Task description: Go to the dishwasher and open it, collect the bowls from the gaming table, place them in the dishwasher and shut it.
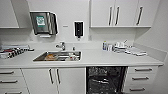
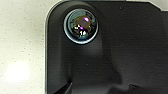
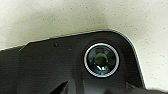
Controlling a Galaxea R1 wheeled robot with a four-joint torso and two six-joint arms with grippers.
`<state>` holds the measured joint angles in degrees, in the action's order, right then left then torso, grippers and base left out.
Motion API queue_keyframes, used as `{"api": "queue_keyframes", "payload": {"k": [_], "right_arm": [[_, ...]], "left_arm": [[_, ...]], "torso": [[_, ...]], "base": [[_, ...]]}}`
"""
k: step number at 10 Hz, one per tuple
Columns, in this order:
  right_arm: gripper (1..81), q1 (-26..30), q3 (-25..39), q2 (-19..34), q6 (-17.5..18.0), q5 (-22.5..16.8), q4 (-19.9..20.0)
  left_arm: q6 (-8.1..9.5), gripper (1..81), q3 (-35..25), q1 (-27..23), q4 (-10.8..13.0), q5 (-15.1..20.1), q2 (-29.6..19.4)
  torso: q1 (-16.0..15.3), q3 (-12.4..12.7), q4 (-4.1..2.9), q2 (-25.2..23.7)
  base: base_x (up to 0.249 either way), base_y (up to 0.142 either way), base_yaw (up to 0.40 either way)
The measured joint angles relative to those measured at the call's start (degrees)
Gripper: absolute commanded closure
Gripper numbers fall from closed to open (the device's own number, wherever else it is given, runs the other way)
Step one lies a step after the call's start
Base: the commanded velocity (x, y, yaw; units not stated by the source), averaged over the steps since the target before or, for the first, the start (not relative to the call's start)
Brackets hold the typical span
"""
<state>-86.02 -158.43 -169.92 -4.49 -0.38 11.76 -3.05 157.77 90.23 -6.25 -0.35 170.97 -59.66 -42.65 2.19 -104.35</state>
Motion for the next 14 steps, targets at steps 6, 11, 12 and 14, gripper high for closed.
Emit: {"api": "queue_keyframes", "payload": {"k": [6,11,12,14], "right_arm": [[1.0,0.00,-0.34,-1.22,0.00,0.40,0.00],[1.0,0.21,-0.34,-1.66,0.00,0.49,0.00],[1.0,0.29,-0.34,-1.77,0.00,0.49,0.00],[1.0,0.46,-0.34,-1.79,0.00,0.62,0.00]], "left_arm": [[-0.23,1.0,0.13,-1.01,0.09,-1.96,0.59],[-0.26,1.0,0.20,-2.08,0.94,-2.60,0.67],[-0.23,1.0,0.20,-2.28,0.96,-2.62,0.76],[-0.23,1.0,0.24,-2.94,0.96,-2.76,1.30]], "torso": [[1.07,0.00,0.02,1.55],[7.76,0.00,0.02,12.00],[9.12,0.00,0.02,14.12],[11.83,0.00,0.02,18.38]], "base": [[0.000,0.000,0.000],[0.000,0.000,0.000],[0.000,0.000,0.000],[0.000,0.000,0.000]]}}
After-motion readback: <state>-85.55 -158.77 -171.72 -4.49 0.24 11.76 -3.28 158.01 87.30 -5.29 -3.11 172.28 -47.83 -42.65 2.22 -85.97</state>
